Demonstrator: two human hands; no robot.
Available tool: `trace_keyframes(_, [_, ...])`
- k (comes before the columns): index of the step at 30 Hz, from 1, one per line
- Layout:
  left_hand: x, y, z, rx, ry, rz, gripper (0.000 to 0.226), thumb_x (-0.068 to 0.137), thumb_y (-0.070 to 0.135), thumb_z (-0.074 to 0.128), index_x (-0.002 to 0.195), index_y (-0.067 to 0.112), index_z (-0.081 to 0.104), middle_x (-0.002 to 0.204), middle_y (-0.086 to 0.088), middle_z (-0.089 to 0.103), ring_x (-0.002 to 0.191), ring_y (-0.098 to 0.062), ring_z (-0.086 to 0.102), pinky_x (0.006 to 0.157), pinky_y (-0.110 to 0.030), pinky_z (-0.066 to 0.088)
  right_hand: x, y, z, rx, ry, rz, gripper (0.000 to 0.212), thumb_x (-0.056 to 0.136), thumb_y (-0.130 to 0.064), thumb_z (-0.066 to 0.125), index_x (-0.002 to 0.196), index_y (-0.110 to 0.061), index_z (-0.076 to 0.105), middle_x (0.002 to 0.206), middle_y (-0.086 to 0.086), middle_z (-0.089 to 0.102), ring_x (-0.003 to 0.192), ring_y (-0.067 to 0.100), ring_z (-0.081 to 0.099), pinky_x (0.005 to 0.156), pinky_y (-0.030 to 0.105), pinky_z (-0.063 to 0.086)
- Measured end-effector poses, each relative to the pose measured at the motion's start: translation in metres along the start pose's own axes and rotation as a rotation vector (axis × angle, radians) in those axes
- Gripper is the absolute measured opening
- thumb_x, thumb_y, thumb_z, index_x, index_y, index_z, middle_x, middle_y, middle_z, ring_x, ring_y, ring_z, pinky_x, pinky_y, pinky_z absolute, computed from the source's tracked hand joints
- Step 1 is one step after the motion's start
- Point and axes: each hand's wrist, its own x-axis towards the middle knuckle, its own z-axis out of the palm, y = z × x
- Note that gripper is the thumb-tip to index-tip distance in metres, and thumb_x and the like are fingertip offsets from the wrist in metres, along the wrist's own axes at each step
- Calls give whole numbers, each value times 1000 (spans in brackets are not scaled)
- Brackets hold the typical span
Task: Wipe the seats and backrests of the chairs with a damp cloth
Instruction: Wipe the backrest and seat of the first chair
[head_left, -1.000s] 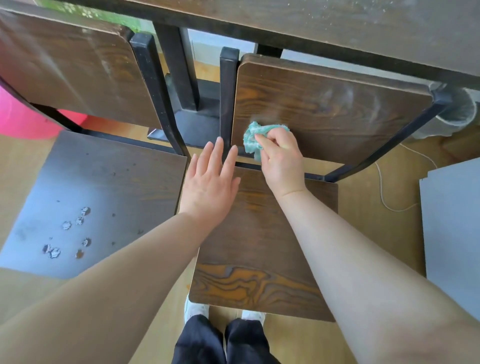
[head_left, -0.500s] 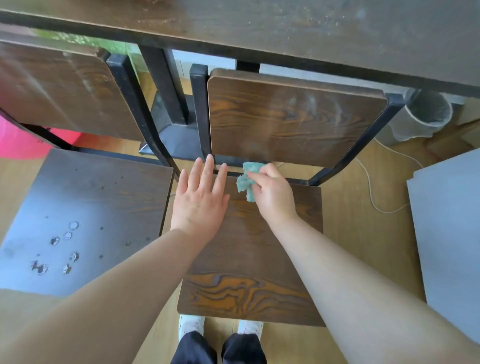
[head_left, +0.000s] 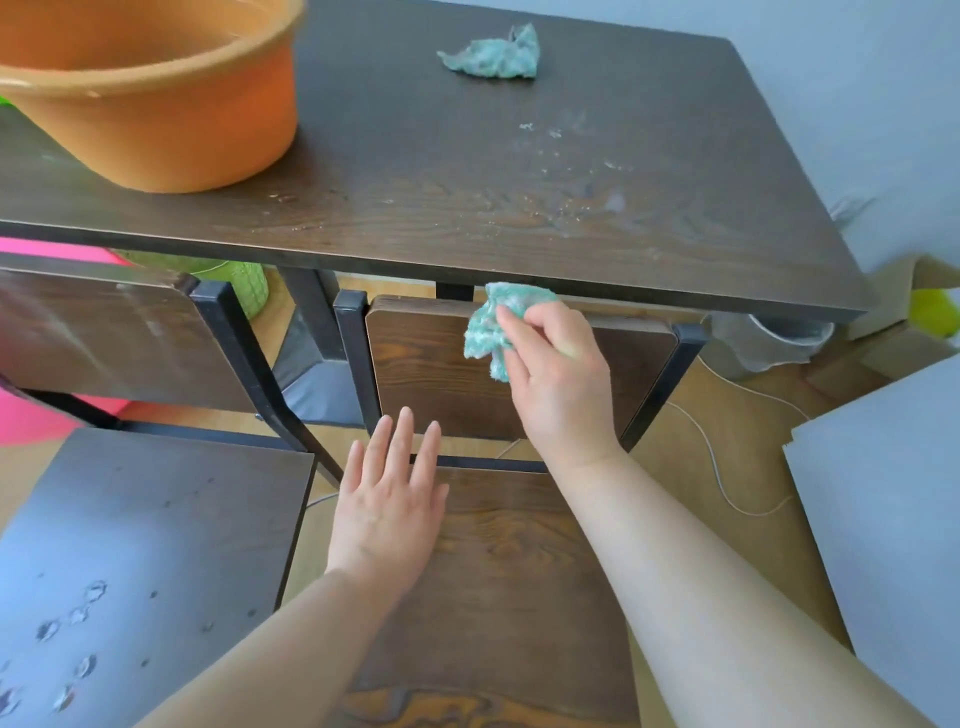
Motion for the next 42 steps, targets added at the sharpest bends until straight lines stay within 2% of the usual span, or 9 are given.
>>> trace_keyframes(3, [2, 2, 2, 7, 25, 11, 59, 97, 37, 54, 150, 14, 41, 155, -18, 38, 145, -37, 34, 113, -56, 36, -11, 8, 15, -40, -67, -12, 45, 84, -11, 76, 126, -1, 64, 110, 13, 65, 101, 26, 61, 82, 37, 60])
trace_keyframes(9, [-1, 1, 8, 15, -27, 17, 61, 100, 41, 42, 154, 17, 33, 160, -16, 30, 149, -35, 25, 118, -54, 28, -34, 17, 38, -60, -103, -42, 43, 82, -13, 77, 122, -3, 66, 112, 12, 65, 103, 26, 62, 83, 36, 59])
trace_keyframes(14, [-8, -2, 20, -4, -68, 0, 63, 100, 42, 45, 155, 17, 30, 161, -16, 28, 149, -35, 23, 118, -54, 26, -75, 21, 64, -56, -234, 18, 43, 75, -4, 83, 115, -2, 68, 105, 10, 65, 95, 27, 63, 69, 38, 62])
trace_keyframes(19, [-17, -6, 30, -9, -121, 7, 64, 102, 42, 40, 158, 19, 20, 164, -14, 19, 151, -33, 15, 121, -52, 20, -111, 31, 92, -43, -401, 80, 42, 79, 4, 75, 119, -2, 66, 102, 8, 62, 95, 30, 58, 67, 40, 57])
trace_keyframes(26, [-23, -8, 34, -14, -195, 5, 63, 105, 43, 32, 159, 21, 7, 166, -12, 3, 153, -31, 2, 124, -50, 9, -130, 31, 107, 18, -525, 276, 24, 92, -4, 60, 116, -5, 63, 106, 6, 55, 101, 27, 53, 77, 42, 53])
trace_keyframes(31, [-29, -4, 29, -36, -189, 3, 64, 105, 43, 31, 159, 21, 7, 166, -12, 4, 153, -32, 3, 124, -49, 9, -137, 22, 80, 95, -407, 330, 27, 93, -4, 59, 118, -5, 68, 106, 7, 57, 102, 26, 57, 83, 42, 55])
trace_keyframes(37, [-24, 1, 26, -23, -163, 23, 63, 100, 43, 41, 156, 17, 28, 161, -16, 27, 150, -35, 22, 119, -54, 26, -116, 8, 10, 129, -130, 262, 35, 95, -21, 48, 118, -8, 71, 107, 2, 63, 97, 16, 61, 80, 18, 48])
trace_keyframes(40, [-9, 9, 18, -32, -132, 38, 62, 99, 43, 41, 155, 17, 33, 160, -16, 29, 149, -35, 24, 118, -54, 29, -87, 19, -18, 89, 6, 230, 28, 94, -12, 57, 117, -6, 71, 107, 4, 63, 98, 19, 63, 81, 25, 55])
trace_keyframes(42, [1, 18, 12, -34, -94, 53, 61, 100, 43, 40, 155, 18, 33, 160, -15, 28, 150, -34, 23, 118, -53, 29, -64, 28, -33, 33, 71, 204, 28, 95, -13, 56, 118, -5, 70, 108, 6, 63, 100, 18, 62, 81, 23, 53])
